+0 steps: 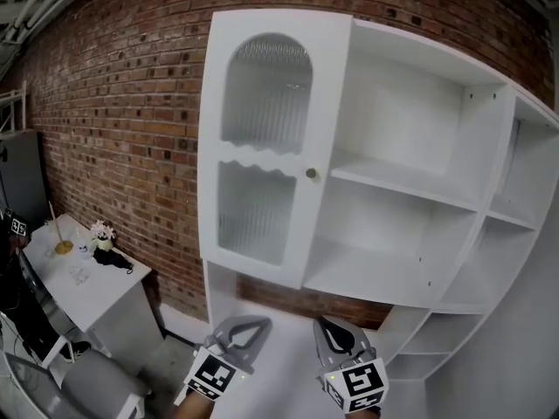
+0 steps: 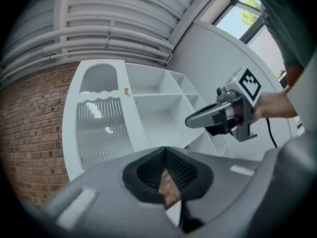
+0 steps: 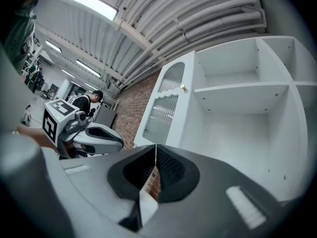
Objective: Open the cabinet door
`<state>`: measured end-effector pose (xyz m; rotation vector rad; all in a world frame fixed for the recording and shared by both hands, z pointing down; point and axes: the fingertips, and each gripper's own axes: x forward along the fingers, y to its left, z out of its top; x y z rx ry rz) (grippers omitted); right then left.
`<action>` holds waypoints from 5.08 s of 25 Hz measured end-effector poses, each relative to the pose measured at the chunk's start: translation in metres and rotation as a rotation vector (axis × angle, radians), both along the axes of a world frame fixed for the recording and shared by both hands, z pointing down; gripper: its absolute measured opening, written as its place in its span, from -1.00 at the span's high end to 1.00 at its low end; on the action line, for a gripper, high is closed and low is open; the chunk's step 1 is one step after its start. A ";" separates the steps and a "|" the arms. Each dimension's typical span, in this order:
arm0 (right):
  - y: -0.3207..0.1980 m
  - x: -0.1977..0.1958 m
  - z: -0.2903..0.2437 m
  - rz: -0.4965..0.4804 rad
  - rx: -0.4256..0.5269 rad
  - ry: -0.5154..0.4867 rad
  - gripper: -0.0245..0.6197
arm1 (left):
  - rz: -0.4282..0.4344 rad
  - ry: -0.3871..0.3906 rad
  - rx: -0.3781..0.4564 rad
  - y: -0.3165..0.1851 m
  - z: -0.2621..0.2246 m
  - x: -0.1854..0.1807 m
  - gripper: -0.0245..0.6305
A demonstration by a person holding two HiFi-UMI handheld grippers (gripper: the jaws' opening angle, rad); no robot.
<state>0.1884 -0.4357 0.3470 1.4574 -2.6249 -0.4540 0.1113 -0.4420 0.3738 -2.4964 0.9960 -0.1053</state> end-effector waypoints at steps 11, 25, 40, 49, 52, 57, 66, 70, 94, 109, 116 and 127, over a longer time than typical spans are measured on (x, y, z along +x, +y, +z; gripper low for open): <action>-0.026 0.002 0.000 -0.093 0.012 -0.011 0.90 | -0.102 -0.006 0.034 -0.023 -0.013 0.002 0.92; -0.056 0.008 -0.019 -0.020 0.037 -0.027 0.90 | -0.047 -0.004 0.104 -0.070 -0.057 0.008 0.92; -0.066 0.009 -0.020 0.068 0.069 -0.059 0.90 | 0.015 -0.020 0.216 -0.088 -0.110 0.014 0.92; -0.068 0.012 -0.027 0.039 0.074 -0.044 0.90 | -0.018 -0.005 0.248 -0.096 -0.136 0.022 0.92; -0.067 0.019 -0.033 0.037 0.078 -0.041 0.90 | -0.032 0.008 0.256 -0.098 -0.147 0.026 0.92; -0.070 0.027 -0.034 0.019 0.084 -0.040 0.90 | -0.064 0.011 0.276 -0.105 -0.160 0.032 0.92; -0.071 0.033 -0.036 -0.011 0.089 -0.043 0.90 | -0.131 0.034 0.329 -0.118 -0.203 0.033 0.86; -0.070 0.034 -0.038 -0.023 0.096 -0.047 0.90 | -0.148 0.037 0.351 -0.121 -0.223 0.038 0.82; -0.055 0.069 -0.042 -0.034 0.107 -0.065 0.90 | -0.233 0.047 0.377 -0.133 -0.264 0.056 0.70; -0.026 0.034 -0.047 -0.192 0.107 -0.078 0.90 | -0.271 0.033 0.368 -0.059 -0.266 0.016 0.68; -0.010 0.011 -0.050 -0.275 0.124 -0.080 0.90 | -0.328 0.016 0.388 -0.025 -0.264 -0.010 0.68; 0.010 -0.035 -0.050 -0.389 0.122 -0.096 0.90 | -0.448 0.015 0.425 0.026 -0.263 -0.072 0.73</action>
